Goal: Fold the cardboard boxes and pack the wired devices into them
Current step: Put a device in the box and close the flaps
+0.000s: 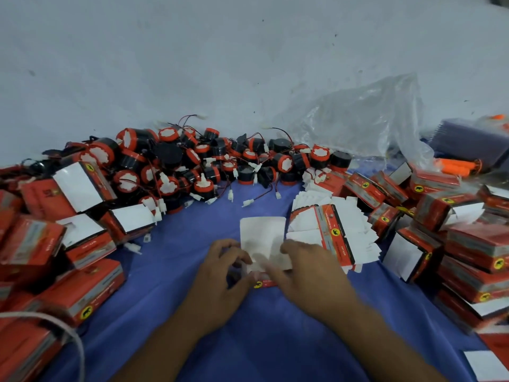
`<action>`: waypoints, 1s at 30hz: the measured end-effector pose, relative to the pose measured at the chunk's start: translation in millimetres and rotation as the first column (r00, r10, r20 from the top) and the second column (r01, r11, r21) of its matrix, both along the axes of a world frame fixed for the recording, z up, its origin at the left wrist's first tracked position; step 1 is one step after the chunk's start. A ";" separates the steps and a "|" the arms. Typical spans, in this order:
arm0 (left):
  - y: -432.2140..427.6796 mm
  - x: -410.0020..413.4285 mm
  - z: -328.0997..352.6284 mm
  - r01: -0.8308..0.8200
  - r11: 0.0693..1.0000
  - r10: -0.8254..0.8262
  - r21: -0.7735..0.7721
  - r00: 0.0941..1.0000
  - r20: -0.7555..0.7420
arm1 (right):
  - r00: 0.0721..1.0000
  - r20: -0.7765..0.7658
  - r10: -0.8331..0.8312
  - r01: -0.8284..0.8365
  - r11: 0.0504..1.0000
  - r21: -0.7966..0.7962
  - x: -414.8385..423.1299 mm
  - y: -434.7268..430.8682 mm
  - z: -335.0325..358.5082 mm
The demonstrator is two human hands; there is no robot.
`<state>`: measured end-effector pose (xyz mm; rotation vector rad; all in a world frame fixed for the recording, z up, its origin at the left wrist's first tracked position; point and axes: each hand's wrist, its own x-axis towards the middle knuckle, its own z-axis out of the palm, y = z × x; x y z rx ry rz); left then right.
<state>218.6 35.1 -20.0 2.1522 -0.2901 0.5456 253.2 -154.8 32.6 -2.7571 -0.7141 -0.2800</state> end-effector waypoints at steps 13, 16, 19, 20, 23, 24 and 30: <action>30.6 12.5 5.7 -0.605 0.793 0.606 -0.068 0.796 -0.006 | 0.965 -0.229 0.129 -0.073 0.969 0.237 183.3 131.6 20.5; 33.9 17.6 -2.5 -0.626 0.765 0.617 -0.154 0.780 -0.104 | 0.930 -0.269 0.251 -0.185 0.951 0.247 202.2 179.5 4.3; 35.3 19.6 -6.7 -0.624 0.744 0.610 -0.240 0.780 -0.137 | 0.919 -0.280 0.278 -0.253 0.959 0.124 217.5 212.4 -9.4; 35.6 20.2 -8.0 -0.620 0.743 0.607 -0.254 0.783 -0.136 | 0.934 -0.244 0.262 -0.250 0.965 0.077 221.2 218.3 -14.2; 38.0 21.8 -8.7 -0.618 0.745 0.607 -0.250 0.784 -0.131 | 0.958 -0.195 0.209 -0.185 0.974 0.133 224.9 221.6 -24.5; 38.7 22.3 -9.1 -0.614 0.750 0.602 -0.246 0.788 -0.131 | 0.954 -0.214 0.211 -0.178 0.970 0.166 223.9 217.7 -25.4; 37.1 17.1 -5.4 -0.444 0.871 0.431 -0.210 0.896 -0.107 | 0.938 -0.227 0.261 -0.119 0.860 0.497 185.1 147.6 11.7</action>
